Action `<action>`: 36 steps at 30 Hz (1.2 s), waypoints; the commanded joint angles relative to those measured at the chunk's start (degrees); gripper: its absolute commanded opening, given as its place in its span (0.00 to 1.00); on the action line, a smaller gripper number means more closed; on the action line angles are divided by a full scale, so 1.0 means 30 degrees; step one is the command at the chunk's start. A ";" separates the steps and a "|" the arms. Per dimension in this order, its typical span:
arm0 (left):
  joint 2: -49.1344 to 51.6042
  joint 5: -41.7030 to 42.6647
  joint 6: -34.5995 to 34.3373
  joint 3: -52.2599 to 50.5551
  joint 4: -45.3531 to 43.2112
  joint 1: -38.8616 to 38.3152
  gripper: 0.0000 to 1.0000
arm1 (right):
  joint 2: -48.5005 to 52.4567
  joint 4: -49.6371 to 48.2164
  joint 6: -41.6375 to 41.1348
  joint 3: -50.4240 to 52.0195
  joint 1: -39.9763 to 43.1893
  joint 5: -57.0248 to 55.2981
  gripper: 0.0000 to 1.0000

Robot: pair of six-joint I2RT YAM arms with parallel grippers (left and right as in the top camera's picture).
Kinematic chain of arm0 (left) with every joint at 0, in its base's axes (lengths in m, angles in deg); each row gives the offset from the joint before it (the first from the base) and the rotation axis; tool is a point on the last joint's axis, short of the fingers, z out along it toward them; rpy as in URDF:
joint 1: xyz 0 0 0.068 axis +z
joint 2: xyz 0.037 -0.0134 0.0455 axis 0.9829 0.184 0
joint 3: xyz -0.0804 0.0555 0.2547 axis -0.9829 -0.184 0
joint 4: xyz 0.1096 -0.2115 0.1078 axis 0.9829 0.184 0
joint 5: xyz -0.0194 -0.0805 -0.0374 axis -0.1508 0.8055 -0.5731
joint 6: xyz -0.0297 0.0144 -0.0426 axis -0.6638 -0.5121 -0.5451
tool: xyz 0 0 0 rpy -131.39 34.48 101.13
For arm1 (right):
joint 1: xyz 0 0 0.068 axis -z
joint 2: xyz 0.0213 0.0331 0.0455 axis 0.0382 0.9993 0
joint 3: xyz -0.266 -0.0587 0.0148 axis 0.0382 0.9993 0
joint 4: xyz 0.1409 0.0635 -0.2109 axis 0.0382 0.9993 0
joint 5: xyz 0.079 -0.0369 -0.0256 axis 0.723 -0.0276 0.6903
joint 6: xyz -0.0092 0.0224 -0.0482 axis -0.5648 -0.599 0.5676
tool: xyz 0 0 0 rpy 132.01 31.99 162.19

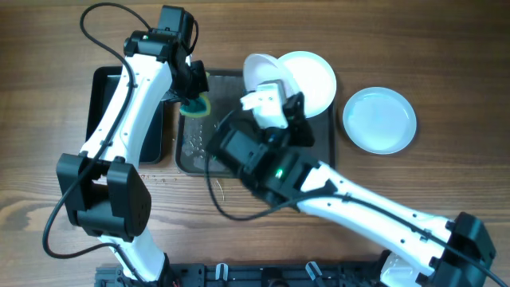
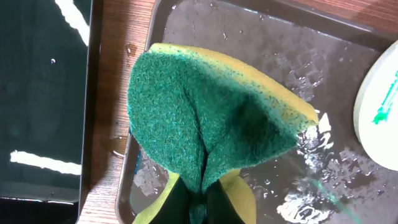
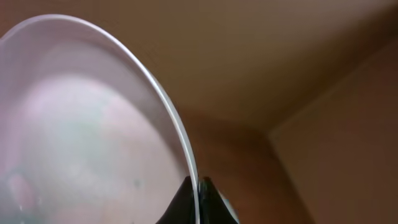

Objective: Clean dirty plates on tray and stack at the side
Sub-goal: 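Lift the second plate with the right gripper and stack it on the clean plate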

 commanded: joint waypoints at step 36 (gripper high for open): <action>0.0117 0.0226 0.0372 -0.0051 -0.0415 0.0058 0.04 | -0.1217 0.2317 -0.4167 -0.0124 1.5701 3.1110 0.04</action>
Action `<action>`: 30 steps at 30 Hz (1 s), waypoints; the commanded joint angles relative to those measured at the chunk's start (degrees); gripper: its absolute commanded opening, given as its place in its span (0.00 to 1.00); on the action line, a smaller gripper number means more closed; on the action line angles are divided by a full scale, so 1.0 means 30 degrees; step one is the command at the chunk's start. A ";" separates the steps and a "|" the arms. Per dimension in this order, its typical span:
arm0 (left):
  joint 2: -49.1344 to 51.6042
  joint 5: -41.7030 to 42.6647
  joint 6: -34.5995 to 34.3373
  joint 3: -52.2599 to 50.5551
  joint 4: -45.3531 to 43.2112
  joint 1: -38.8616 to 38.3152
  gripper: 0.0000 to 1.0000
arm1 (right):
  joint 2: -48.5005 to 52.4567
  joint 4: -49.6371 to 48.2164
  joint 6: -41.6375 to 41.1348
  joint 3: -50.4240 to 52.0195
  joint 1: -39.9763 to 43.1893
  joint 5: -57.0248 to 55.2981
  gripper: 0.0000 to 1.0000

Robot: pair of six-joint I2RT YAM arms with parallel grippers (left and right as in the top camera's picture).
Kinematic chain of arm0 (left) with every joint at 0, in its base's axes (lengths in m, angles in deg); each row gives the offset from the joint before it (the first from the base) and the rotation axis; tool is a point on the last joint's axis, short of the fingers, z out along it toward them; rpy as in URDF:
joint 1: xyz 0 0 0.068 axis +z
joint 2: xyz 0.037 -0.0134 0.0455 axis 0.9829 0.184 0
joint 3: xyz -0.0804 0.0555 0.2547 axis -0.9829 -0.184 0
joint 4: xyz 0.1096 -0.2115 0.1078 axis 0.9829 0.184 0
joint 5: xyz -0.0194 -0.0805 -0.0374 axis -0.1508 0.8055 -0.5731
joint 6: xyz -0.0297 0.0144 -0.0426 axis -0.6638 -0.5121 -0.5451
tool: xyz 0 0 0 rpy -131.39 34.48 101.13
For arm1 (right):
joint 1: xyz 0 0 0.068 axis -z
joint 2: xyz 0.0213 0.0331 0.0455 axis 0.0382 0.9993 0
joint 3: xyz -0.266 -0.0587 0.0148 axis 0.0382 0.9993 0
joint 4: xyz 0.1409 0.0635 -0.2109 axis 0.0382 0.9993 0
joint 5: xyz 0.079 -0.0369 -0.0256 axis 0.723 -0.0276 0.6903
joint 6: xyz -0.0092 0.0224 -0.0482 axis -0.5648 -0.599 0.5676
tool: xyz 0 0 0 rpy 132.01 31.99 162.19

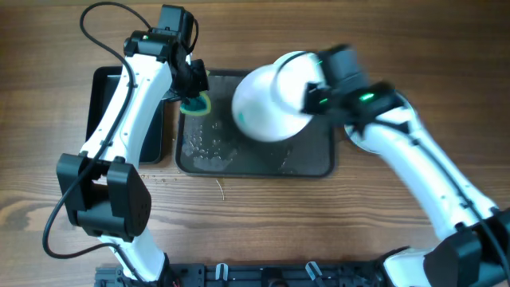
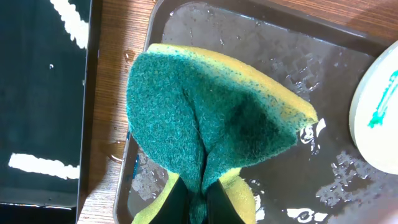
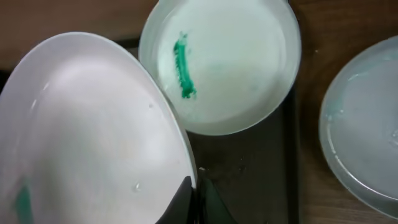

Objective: Clean dirty plates on tray and stack at the side
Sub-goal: 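Lift the second plate with the right gripper and stack it on the clean plate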

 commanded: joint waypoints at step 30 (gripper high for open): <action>0.0117 0.0226 0.0364 -0.0051 -0.0102 0.0058 0.04 | 0.2033 -0.0692 0.1013 0.4189 1.2131 -0.1909 0.13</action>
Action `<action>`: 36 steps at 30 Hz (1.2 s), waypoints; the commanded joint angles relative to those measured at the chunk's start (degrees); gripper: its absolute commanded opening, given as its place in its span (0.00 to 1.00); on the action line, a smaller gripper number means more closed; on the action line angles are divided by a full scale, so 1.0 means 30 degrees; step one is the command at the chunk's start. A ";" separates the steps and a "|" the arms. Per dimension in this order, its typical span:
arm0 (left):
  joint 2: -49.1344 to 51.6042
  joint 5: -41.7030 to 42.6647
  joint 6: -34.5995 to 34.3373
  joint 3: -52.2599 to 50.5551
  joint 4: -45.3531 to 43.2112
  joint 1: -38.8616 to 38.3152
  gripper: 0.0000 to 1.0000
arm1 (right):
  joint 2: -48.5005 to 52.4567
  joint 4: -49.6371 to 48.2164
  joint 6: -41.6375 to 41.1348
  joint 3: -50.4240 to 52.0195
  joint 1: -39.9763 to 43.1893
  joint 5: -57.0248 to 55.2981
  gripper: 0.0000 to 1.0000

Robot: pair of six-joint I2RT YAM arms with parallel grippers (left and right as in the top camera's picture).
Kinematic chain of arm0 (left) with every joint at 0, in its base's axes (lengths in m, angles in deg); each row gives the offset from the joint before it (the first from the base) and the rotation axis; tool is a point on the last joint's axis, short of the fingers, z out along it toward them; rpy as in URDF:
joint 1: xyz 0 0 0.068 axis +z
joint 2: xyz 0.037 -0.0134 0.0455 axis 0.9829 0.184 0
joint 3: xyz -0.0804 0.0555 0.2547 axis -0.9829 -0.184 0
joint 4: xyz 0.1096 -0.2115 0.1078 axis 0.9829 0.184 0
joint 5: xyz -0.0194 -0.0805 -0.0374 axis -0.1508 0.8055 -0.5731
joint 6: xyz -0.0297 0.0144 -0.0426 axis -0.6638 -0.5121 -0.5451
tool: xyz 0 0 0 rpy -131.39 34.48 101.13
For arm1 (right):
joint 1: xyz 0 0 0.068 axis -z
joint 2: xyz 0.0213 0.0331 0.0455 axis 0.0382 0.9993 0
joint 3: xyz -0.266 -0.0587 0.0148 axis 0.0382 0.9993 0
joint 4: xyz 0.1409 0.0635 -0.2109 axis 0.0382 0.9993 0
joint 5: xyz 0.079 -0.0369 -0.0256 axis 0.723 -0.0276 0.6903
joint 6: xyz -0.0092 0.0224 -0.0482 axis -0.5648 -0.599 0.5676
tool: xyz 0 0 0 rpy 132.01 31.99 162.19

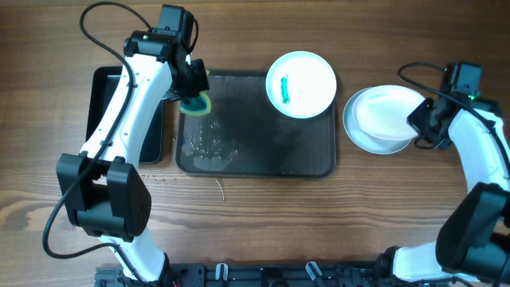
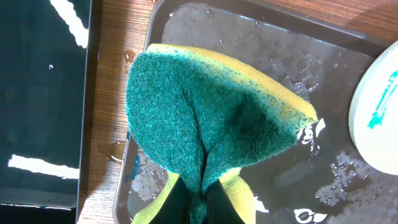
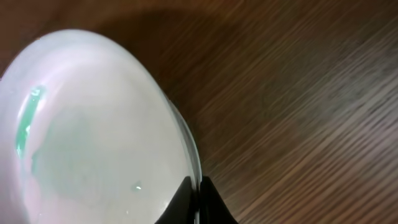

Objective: Clean dirty plates on tray and stack at the side
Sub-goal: 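Lift the second plate with the right gripper and stack it on the clean plate, then grasp the remaining plate rim with the right gripper and pull it to tray center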

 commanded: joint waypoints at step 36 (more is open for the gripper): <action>0.0117 0.0219 0.0364 -0.0051 -0.0058 0.0058 0.04 | 1.0586 0.1632 0.7191 -1.1759 -0.6382 0.7708 0.37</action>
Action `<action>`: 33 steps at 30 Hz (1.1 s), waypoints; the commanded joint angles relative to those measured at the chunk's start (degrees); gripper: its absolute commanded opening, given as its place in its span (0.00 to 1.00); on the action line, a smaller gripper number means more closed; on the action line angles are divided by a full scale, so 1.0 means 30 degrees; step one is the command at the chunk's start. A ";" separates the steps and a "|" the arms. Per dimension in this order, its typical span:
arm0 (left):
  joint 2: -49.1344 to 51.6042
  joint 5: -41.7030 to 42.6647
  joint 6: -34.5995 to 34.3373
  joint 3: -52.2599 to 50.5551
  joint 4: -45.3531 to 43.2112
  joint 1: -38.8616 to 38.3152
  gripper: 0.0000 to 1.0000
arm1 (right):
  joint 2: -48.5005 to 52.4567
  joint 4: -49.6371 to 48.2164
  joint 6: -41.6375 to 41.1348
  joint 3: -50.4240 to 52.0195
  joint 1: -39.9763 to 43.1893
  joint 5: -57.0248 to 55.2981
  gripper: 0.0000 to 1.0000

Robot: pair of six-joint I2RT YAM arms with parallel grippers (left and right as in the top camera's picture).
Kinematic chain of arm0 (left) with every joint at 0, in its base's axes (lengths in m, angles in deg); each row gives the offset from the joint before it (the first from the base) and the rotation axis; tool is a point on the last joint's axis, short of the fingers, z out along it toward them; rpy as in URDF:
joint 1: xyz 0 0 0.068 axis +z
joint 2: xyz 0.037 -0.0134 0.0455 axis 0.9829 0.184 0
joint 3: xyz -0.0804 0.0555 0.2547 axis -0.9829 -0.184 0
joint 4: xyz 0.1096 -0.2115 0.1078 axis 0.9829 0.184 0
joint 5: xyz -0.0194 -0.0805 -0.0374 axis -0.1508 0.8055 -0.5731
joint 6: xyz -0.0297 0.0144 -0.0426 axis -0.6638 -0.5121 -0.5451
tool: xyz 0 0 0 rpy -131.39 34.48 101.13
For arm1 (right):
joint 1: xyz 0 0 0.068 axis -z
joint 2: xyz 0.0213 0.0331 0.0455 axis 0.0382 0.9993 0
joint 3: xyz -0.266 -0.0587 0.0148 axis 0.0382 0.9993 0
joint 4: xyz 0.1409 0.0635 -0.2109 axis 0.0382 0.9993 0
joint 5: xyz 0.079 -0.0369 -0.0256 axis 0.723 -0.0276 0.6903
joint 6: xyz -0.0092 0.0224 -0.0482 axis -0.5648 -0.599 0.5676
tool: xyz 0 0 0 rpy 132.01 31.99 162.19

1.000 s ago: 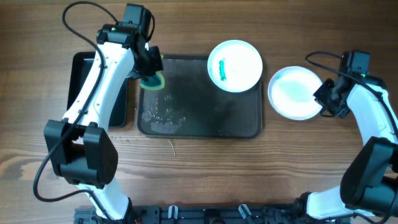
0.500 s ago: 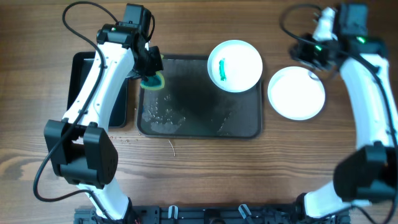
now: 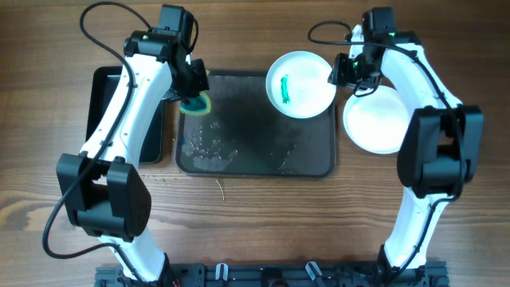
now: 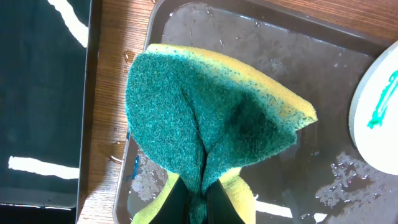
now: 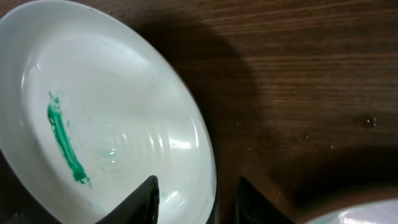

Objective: Clean dirty plates on tray and stack at the side
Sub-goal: 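Grasp the remaining plate rim with the right gripper and pull it to tray center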

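Observation:
A white plate with a green streak (image 3: 301, 84) lies in the far right corner of the dark wet tray (image 3: 255, 151). My right gripper (image 3: 344, 73) is open, and its fingers straddle that plate's right rim (image 5: 208, 168); the green streak (image 5: 65, 146) shows in the right wrist view. Right of the tray, clean white plates (image 3: 374, 121) sit stacked on the table. My left gripper (image 3: 194, 94) is shut on a green-and-yellow sponge (image 4: 205, 118), held over the tray's far left corner (image 4: 168, 18).
A black rectangular container (image 3: 119, 112) stands left of the tray. Water drops (image 3: 205, 147) lie on the tray's left half. A thin scrap (image 3: 221, 188) lies on the wooden table in front of the tray.
My right gripper held a plate over the clean plate on the right. That plate now rests on the stack, and the gripper is open at the streaked plate's rim. The left arm is unmoved.
My right gripper first held a white plate tilted up over the tray while the left held the sponge nearby. Then the plate was above the tray's middle, then above the clean plate on the right. Now it lies stacked there, let go.

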 commanded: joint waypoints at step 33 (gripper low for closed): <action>0.0117 0.0219 0.0372 -0.0051 -0.0073 0.0058 0.04 | 0.1260 -0.1996 0.0918 0.0474 -0.0663 -0.1071 0.04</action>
